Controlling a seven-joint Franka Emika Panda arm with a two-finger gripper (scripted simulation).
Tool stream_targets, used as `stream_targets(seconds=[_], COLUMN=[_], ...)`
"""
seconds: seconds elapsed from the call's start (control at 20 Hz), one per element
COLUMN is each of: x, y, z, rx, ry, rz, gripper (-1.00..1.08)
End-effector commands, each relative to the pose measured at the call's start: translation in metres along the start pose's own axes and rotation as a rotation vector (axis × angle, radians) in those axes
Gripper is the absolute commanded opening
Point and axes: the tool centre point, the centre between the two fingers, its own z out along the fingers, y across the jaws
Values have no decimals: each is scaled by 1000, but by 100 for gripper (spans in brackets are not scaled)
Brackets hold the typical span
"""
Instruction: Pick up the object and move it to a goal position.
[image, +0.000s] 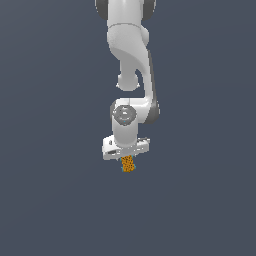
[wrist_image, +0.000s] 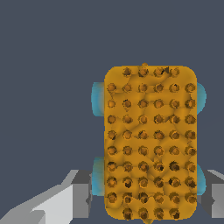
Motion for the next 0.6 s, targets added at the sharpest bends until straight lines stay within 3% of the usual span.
stream_targets(seconds=[0.0,0.55], x=[-12,-80], y=[0,2], z=[-11,-65], rx=[0,0], ry=[2,2], rz=[0,0], gripper=[-100,-100])
